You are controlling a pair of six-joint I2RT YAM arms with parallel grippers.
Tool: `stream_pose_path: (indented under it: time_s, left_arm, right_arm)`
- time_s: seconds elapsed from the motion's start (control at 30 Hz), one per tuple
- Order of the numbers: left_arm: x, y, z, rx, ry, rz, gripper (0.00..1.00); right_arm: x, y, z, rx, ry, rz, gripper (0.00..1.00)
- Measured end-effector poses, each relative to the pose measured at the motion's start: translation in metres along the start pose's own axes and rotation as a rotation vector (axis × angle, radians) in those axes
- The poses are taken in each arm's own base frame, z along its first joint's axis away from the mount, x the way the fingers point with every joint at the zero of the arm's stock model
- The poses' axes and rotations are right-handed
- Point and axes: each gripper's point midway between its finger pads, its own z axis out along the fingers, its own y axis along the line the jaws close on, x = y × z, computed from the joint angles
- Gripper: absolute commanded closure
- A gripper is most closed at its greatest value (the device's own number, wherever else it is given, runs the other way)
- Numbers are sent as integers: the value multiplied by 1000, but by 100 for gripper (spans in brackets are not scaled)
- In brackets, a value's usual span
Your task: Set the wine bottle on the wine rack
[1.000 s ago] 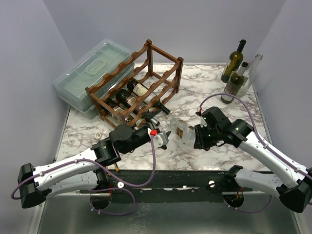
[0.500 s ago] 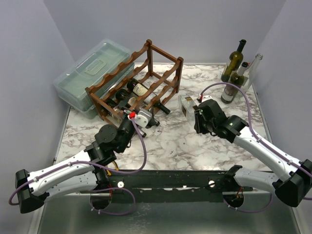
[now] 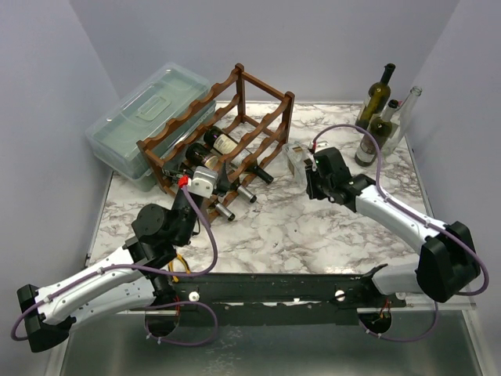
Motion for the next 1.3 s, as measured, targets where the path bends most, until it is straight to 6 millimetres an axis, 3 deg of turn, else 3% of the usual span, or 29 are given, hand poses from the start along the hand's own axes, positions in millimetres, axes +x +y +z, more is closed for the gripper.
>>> stream_pose_path:
  time_s: [0.33, 0.6, 1.3]
  left_arm:
    - [-1, 8, -1, -31, 0, -12, 6]
    - [-1, 9, -1, -33, 1, -18, 6]
    - [6, 3, 3, -28, 21, -4, 6]
  right_arm:
    - [-5, 0, 26, -47, 5, -27, 99]
    - [-9, 10, 23, -113, 6, -42, 99]
    - [-17, 14, 15, -151, -20, -52, 100]
